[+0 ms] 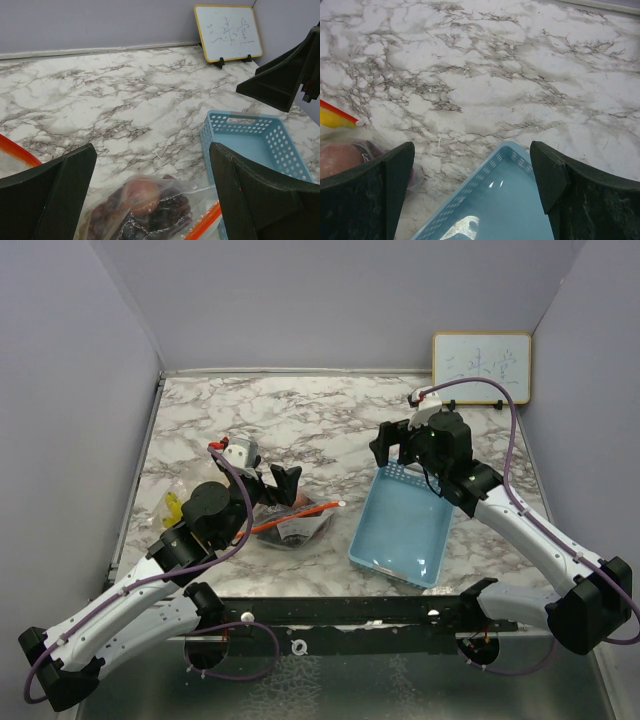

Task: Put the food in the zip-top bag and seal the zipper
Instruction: Reset both arms

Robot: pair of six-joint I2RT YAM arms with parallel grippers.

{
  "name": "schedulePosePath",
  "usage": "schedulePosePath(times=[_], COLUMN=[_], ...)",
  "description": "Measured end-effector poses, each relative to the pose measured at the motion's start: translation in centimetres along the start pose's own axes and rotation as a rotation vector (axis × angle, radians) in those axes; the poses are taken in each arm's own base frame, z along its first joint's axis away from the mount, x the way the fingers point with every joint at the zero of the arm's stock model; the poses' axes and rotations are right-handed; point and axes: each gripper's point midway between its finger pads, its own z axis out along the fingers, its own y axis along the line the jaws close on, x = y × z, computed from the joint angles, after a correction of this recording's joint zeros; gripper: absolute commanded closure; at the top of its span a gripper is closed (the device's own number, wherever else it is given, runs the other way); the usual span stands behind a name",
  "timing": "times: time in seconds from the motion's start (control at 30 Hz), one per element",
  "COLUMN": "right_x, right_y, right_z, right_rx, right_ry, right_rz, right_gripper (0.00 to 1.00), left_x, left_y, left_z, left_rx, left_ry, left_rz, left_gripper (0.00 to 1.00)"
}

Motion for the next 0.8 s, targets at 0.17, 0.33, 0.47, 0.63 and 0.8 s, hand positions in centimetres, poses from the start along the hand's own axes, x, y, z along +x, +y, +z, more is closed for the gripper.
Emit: schedulePosePath(times=[0.17, 0.33, 0.47, 0.63, 0.8], right_x=[-0.01, 0.00, -0.01, 0.06, 0.08], right_y=[0.00, 0.01, 0.01, 0.00, 0.01], right_z=[0.00, 0.00, 0.00, 0.05, 0.06], right_rx=[0.000, 0.000, 0.000, 0.000, 0.000], right_ry=[0.000, 0.000, 0.000, 0.002, 0.003], right_rz=[0.000, 0.000, 0.000, 0.000, 0.000], right_gripper=[0.01, 0.01, 0.01, 0.01, 0.01], left_x=[0.00, -0.01, 0.00, 0.03, -0.47], left_y=[0.00, 0.00, -0.01, -0.06, -0.13], left_z=[0.00, 0.00, 0.00, -0.11, -0.50], left_rx=[0.000, 0.000, 0.000, 0.007, 0.018], left_ry=[0.000, 0.000, 0.000, -0.002, -0.022], left_rz=[0.000, 0.000, 0.000, -0.001, -0.007], left_gripper=[0.01, 0.01, 0.01, 0.01, 0.01])
